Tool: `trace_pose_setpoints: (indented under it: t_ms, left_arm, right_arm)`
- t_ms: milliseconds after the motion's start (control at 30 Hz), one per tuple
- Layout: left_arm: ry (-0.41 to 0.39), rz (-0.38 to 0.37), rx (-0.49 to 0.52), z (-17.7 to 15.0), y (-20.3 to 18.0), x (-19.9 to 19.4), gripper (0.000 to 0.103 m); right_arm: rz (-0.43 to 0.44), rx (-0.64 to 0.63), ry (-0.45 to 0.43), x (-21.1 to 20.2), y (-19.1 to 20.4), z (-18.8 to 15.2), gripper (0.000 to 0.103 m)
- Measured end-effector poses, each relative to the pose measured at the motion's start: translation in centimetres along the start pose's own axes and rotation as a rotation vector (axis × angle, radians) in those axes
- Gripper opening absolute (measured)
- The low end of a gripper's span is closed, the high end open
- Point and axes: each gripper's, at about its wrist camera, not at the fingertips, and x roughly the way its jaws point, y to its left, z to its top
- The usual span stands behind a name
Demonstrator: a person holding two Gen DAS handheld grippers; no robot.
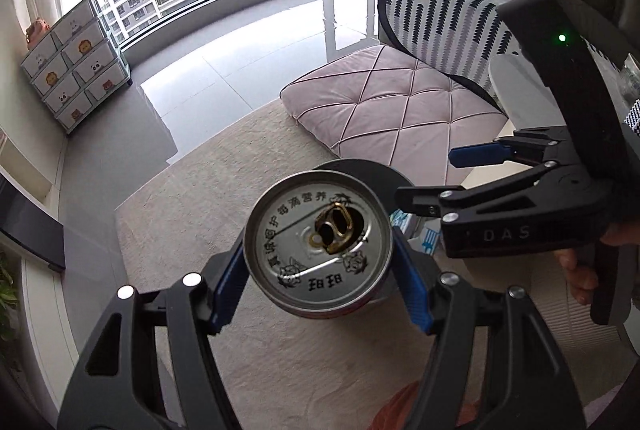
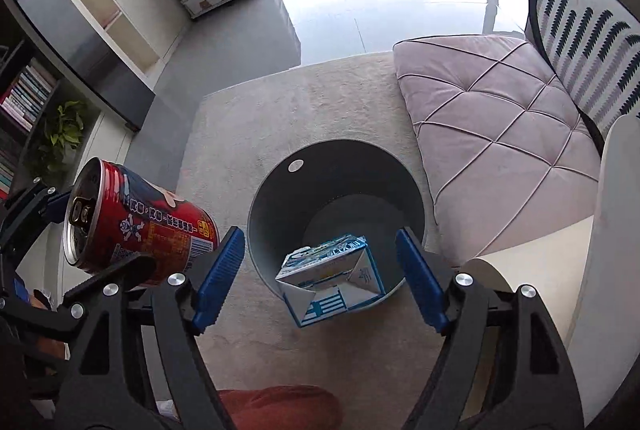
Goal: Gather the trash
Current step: 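Carry the can and carton to the grey bin and release both, then move both open tools back over the table toward the black tassels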
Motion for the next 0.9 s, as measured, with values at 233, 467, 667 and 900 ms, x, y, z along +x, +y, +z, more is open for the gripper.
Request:
trace_pose_setpoints:
  t_ms: [233, 467, 667, 900]
  left_arm:
    - [0.0, -0.029, 0.021, 1.1, -0.8, 1.8, 0.066]
    - [0.004, -0.049, 0.04, 2.3, -1.7, 4.2, 0.067]
    - [0.032, -0.058, 0.012, 2.8, -1.3, 6.4, 0.067]
    - [0.081, -0.04, -0.012, 2.4, -1.0, 9.6, 0.077]
  right_arm:
    - [-0.055, -0.021, -0.068, -5.2, -0.6, -0.8, 0.076]
    - [-0.145, -0.009, -0.066, -8.9, -1.3, -3.8, 0.076]
    - [-0.172, 0.054, -0.06, -10.3, -2.4, -5.3, 0.076]
    - [-0.194, 0.122, -0.062, -11.4, -3.6, -6.7, 0.076]
